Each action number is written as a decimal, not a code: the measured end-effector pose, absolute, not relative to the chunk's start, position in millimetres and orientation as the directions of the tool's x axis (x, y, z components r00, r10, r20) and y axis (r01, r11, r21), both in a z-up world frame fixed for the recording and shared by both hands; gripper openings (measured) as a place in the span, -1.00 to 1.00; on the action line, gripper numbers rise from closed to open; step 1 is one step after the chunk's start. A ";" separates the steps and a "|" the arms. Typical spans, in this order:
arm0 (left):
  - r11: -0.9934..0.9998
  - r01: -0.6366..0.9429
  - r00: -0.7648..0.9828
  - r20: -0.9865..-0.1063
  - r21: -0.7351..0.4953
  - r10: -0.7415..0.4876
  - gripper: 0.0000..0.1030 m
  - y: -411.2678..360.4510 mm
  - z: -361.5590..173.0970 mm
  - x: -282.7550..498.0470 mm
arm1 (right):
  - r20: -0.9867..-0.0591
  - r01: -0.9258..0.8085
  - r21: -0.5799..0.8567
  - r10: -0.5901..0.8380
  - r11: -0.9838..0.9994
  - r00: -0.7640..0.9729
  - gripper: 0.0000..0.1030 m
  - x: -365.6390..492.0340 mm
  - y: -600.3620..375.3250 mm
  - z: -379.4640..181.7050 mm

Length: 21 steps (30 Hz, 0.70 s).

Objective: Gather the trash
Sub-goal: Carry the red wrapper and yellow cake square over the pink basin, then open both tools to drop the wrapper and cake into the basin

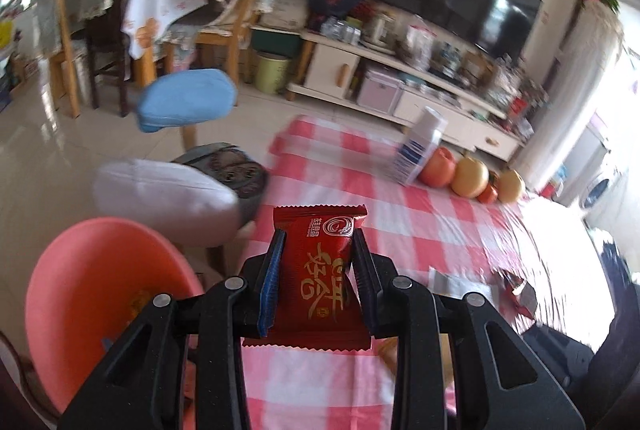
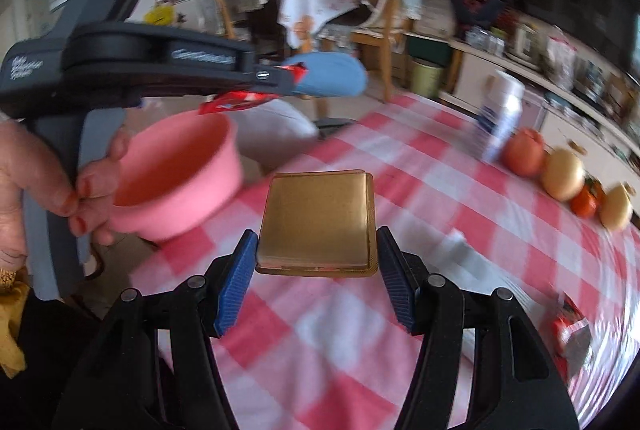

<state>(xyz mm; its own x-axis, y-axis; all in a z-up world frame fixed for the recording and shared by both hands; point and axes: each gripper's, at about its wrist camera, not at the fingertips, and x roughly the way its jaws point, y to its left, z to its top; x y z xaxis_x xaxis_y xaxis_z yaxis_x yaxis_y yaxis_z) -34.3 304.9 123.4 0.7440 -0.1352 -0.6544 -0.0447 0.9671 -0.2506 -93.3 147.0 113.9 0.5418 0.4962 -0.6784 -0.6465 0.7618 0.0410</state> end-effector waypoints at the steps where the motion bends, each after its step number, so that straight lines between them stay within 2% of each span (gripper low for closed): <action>1: 0.964 -0.070 0.749 -0.652 -0.257 -0.119 -0.33 317.7 123.5 -36.7 | -0.677 -0.665 0.032 0.506 0.746 0.535 0.19 -95.9 160.9 115.6; 9: 0.928 -0.242 0.742 -0.670 -0.282 -0.010 -0.33 395.5 108.0 -48.7 | -0.673 -0.766 0.006 0.569 0.643 0.472 0.19 -102.6 242.0 121.1; 16: 0.888 -0.373 0.688 -0.722 -0.268 0.071 -0.33 449.7 82.0 -52.1 | -0.680 -0.816 -0.032 0.586 0.577 0.441 0.20 -103.9 295.2 109.6; 18: 0.880 -0.394 0.671 -0.738 -0.266 0.077 -0.33 457.3 75.8 -51.0 | -0.697 -0.821 -0.067 0.563 0.567 0.445 0.38 -102.7 309.4 100.1; 21: 0.880 -0.417 0.630 -0.770 -0.229 0.098 -0.31 459.4 65.1 -48.0 | -0.698 -0.806 -0.078 0.545 0.587 0.465 0.53 -102.3 310.3 90.7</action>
<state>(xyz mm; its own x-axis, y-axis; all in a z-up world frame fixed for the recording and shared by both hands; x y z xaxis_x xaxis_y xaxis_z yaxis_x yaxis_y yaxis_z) -48.0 459.4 65.1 0.6305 0.0982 -0.7700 -0.4167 0.8798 -0.2289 -102.3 310.3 90.7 0.4646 0.5447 -0.6981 -0.8057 0.5872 -0.0780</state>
